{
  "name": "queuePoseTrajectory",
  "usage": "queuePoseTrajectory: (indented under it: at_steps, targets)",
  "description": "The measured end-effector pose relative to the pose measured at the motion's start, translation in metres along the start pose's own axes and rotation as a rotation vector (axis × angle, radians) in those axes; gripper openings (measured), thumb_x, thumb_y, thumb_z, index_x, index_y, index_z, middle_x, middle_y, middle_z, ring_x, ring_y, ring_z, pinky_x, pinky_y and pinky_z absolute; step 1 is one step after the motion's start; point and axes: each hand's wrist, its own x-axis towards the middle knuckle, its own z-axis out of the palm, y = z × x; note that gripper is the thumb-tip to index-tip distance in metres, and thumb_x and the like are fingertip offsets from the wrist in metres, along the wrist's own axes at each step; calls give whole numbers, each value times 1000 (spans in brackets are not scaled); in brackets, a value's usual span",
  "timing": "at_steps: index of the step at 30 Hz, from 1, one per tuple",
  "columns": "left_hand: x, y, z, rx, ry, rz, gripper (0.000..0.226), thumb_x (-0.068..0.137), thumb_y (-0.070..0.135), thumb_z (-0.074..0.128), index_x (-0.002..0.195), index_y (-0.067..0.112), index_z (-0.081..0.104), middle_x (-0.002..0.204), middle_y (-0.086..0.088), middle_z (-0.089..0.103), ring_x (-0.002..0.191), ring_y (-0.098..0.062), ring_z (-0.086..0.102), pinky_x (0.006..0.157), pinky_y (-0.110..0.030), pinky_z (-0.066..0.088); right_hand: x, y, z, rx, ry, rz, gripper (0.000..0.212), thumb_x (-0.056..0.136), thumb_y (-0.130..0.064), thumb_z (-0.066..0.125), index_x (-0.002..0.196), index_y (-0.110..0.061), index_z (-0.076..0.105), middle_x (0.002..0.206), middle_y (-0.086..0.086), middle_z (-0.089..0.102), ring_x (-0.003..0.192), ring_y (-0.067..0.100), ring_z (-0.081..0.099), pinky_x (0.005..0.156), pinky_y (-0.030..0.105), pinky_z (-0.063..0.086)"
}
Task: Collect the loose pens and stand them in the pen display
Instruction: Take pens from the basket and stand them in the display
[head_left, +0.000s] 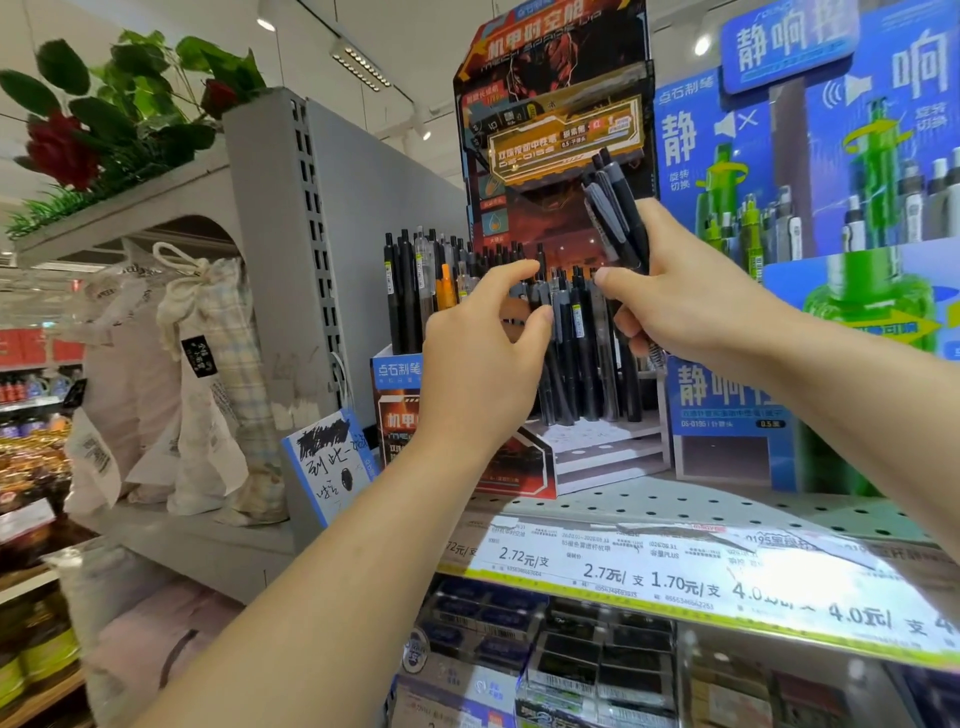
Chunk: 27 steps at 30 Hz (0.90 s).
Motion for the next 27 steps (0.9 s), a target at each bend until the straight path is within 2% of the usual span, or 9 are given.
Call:
queuePoseTrajectory:
  at_steps: [3,6,9,11,14,18,23,25,27]
  targets:
    - [-1,1,5,35,-80,-3,45,96,30,59,141,32,53,77,15,65,65,-7,64,64,-14,52,0,0,0,4,1,-6,24,105,-23,51,125,-33,44,68,4,61,41,3,55,39,13,42]
    - [-1,4,7,132,-163,-3,55,96,32,55,149,34,41,82,15,65,69,-7,58,82,-25,47,1,1,0,38,-4,-3,23,104,-22,52,124,-33,47,79,4,63,49,3,59,45,16,49]
    - [0,6,6,201,-232,-48,62,95,32,54,153,34,32,86,12,66,82,-11,59,88,-36,52,2,2,1,52,-15,3,26,104,-23,53,127,-33,50,87,7,65,55,4,61,50,20,53]
    - [0,7,7,249,-288,-70,67,94,34,52,155,32,25,80,8,66,77,-15,62,82,-39,56,2,1,1,53,-17,2,27,104,-23,54,128,-34,50,89,6,65,57,4,63,51,22,55]
    - [-1,11,11,352,-336,-70,74,92,37,49,157,30,13,71,6,59,65,-13,56,66,-33,50,2,1,1,54,-27,0,26,104,-23,55,127,-33,53,87,4,65,57,3,64,51,22,55]
    - [-1,12,11,360,-363,-107,77,90,37,47,157,31,11,81,-1,64,72,-23,62,70,-37,56,-1,-2,3,76,-40,4,12,103,-19,58,106,-31,60,77,4,65,53,2,64,50,21,56]
    - [-7,8,5,-91,-66,-147,68,95,31,53,156,24,25,69,13,67,64,-2,63,73,-26,52,-3,-7,2,155,-73,18,11,101,-15,62,97,-25,65,72,0,70,63,9,71,58,30,63]
    - [-9,4,2,-222,50,-184,62,96,32,51,154,25,30,76,16,68,65,-4,64,87,-38,55,-4,-8,2,143,-110,13,11,100,-14,63,94,-21,67,62,-4,69,59,9,71,58,28,62]
    - [-8,2,2,-289,90,-229,59,97,36,49,153,28,32,81,11,70,61,-11,65,83,-42,58,-4,-8,3,118,-152,3,11,100,-13,63,92,-18,68,59,-5,68,56,8,69,57,26,62]
